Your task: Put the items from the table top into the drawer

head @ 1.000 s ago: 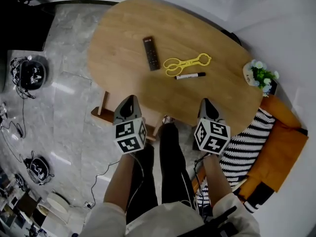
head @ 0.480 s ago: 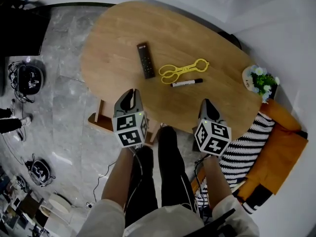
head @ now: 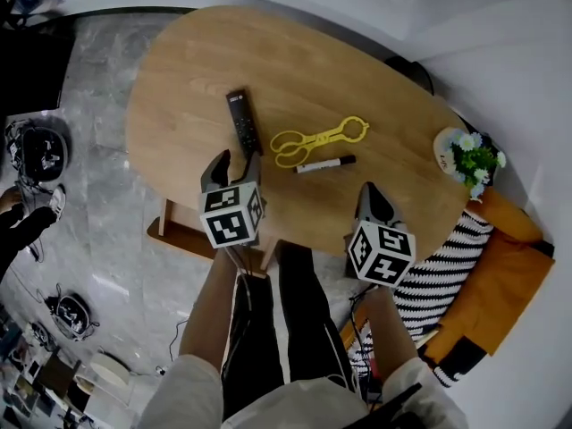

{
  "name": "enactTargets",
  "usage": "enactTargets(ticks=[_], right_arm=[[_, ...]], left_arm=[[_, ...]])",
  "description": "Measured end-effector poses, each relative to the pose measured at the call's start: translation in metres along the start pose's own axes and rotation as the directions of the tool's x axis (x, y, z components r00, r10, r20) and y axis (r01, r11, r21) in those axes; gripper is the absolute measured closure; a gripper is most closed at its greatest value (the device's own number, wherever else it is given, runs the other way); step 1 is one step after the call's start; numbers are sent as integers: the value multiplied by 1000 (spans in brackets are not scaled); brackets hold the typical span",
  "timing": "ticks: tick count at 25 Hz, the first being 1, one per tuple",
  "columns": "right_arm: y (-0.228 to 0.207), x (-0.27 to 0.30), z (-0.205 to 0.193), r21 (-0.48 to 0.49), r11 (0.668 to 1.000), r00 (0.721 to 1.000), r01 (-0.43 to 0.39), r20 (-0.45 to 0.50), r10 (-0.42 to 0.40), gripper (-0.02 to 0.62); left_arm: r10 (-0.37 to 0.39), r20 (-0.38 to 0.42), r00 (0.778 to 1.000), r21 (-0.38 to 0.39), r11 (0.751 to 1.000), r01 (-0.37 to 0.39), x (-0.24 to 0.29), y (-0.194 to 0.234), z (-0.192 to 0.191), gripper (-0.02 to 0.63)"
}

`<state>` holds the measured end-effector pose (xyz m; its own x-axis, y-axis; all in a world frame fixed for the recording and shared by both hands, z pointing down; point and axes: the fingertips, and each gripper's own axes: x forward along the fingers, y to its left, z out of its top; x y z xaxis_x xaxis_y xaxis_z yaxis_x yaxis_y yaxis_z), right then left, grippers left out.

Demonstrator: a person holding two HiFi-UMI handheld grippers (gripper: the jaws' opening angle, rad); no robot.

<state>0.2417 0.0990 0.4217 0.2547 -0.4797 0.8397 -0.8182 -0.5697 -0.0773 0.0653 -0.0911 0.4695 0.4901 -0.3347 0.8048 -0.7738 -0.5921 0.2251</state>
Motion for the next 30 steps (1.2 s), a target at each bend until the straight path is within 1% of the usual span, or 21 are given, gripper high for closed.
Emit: enactTargets(ticks=[4, 8, 12, 16, 19, 21, 23, 25, 30], right_arm=[[-3, 13, 2, -5, 1000, 1000, -10, -16, 10, 603], [-5, 21, 2, -12, 1000, 999, -24, -33, 24, 603], [-6, 28, -1, -13, 999, 998, -36, -51, 35, 602], [-7, 33, -3, -9, 999, 997, -48, -65, 47, 603], [-5, 35, -5, -5, 998, 995, -59, -76, 58, 603], [-5, 35, -7, -5, 998, 995, -64, -81, 63, 603], [-6, 36, -8, -5, 998, 994, -67, -83, 66, 603], [-7, 36, -10, -6, 998, 994, -68, -86, 67, 602], [-7, 36, -13, -16, 997, 994, -73, -88, 71, 603]], left_arm=[[20, -9, 1000, -17, 1000, -20, 23, -1, 6, 389], [50, -21, 999, -61, 997, -52, 44, 2, 15, 382], [85, -59, 995, -107, 990, -91, 63, 4, 19, 374], [159, -104, 982, -106, 980, -170, 72, 12, 16, 374], [205, -122, 971, -79, 973, -216, 72, 15, 14, 376], [214, -130, 968, -69, 972, -224, 72, 16, 14, 378], [215, -134, 967, -78, 971, -227, 72, 18, 14, 397], [213, -136, 968, -85, 971, -225, 72, 19, 14, 403], [204, -131, 970, -81, 973, -215, 69, 19, 10, 408]])
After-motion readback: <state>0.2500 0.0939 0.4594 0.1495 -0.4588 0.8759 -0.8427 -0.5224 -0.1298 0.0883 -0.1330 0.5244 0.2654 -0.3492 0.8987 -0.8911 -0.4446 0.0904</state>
